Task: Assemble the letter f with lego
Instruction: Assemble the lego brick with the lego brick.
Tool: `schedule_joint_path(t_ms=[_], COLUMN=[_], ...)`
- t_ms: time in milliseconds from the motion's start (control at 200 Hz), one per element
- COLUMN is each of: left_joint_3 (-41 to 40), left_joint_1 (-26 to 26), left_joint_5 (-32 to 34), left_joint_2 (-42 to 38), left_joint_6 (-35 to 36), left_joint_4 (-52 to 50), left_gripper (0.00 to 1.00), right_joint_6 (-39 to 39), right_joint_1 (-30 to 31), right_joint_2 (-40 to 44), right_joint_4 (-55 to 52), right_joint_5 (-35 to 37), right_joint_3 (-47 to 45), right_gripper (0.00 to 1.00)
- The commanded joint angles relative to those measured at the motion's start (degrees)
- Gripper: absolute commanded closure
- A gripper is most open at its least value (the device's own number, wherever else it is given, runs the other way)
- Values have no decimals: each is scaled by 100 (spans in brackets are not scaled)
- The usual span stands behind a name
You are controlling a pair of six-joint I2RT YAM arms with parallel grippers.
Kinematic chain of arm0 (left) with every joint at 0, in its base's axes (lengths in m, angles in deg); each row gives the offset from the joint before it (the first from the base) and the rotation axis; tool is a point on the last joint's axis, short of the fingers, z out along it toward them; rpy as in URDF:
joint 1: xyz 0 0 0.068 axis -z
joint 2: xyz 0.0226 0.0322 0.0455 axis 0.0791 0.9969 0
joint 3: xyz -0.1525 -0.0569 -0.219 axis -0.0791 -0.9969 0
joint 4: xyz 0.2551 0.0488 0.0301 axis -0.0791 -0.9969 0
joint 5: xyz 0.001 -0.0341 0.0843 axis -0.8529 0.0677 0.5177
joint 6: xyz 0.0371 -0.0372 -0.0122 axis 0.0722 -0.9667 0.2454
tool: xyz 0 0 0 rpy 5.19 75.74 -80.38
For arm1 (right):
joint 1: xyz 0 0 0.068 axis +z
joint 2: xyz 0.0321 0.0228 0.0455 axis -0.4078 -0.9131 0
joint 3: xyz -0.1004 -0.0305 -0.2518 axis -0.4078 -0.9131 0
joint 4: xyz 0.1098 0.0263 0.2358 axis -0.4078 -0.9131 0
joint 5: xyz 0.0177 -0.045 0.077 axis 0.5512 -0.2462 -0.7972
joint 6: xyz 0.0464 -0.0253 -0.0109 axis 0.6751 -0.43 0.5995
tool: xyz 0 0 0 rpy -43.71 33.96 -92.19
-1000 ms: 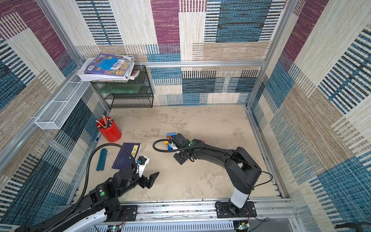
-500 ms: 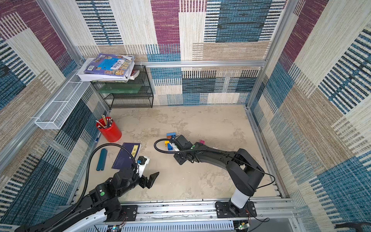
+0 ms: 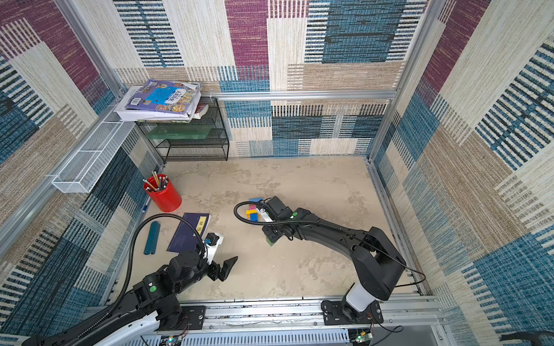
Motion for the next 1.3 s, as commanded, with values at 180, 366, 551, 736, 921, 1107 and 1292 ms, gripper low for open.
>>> schedule_joint_path(t_ms=[180, 366, 551, 736, 921, 1107, 1292], left_joint_3=[20, 20, 24, 18, 20, 19, 19], left_joint_1=[0, 3, -2, -3, 1, -1, 0], left_joint_5=[73, 73, 73, 73, 74, 73, 73], left_joint_2=[0, 5, 5, 3, 5, 3, 1], left_joint_6=[-62, -63, -57, -66, -60, -72, -68], left_joint_4=[150, 136, 138, 132, 137, 137, 137], left_gripper=[1, 1, 1, 1, 1, 1, 1], right_joint_6=[13, 43, 48, 42, 43, 45, 78], right_joint_1=[50, 95, 130, 126, 126, 120, 145], right_joint_2=[-47, -92, -91, -134, -232, -292, -371], right_joint_4=[56, 356, 491, 549, 585, 537, 447], right_joint_5=[-17, 25, 36, 46, 85, 96, 49], right_joint_3=[-58, -304, -417, -447, -447, -437, -434], right_gripper=[78, 79, 80, 80, 80, 80, 80])
